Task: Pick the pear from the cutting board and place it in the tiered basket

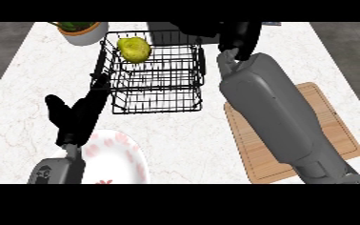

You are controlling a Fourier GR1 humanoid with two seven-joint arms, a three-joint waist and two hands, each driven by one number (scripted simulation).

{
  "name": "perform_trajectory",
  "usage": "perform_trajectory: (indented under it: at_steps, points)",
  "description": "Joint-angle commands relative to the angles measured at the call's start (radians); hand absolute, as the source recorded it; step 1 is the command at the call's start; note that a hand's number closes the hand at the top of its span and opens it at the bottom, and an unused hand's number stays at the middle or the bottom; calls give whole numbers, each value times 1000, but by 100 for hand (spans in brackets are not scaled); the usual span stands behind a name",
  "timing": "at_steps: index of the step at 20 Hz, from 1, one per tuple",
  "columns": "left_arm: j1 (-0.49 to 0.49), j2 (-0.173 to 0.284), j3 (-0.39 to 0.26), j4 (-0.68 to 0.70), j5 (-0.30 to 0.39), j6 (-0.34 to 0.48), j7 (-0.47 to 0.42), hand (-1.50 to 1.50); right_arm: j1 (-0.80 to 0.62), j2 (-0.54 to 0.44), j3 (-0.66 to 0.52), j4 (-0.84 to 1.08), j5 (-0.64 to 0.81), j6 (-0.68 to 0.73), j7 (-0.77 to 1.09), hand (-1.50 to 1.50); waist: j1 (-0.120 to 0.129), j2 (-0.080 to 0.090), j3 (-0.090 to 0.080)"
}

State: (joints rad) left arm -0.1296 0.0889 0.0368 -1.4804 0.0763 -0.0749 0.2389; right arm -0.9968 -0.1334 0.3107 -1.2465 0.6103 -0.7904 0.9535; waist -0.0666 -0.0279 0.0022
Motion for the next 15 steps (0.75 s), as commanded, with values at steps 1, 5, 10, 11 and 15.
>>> perform_trajectory:
  at_steps: [1, 5, 10, 11, 15]
  points:
    - [0, 24, 37, 13, 30, -16, 11, 0, 158, -81, 56, -276, -32, 142, 68, -150, -34, -7, -1]
    - [40, 2, 13, -25, 9, 2, -8, 0, 335, -223, 61, -529, -127, 228, 68, -150, -47, -9, 1]
    - [64, 12, 14, -37, 13, -14, -11, 0, 529, -411, -27, -867, -224, 303, 132, -150, -45, -2, 0]
    - [57, 4, 29, -36, 21, 4, -13, 0, 573, -434, -23, -940, -223, 310, 147, -150, -55, -5, 0]
    - [2, 1, 13, -42, 19, 6, 37, 0, 792, -551, -173, -1167, -313, 326, 149, -150, -32, 10, 1]
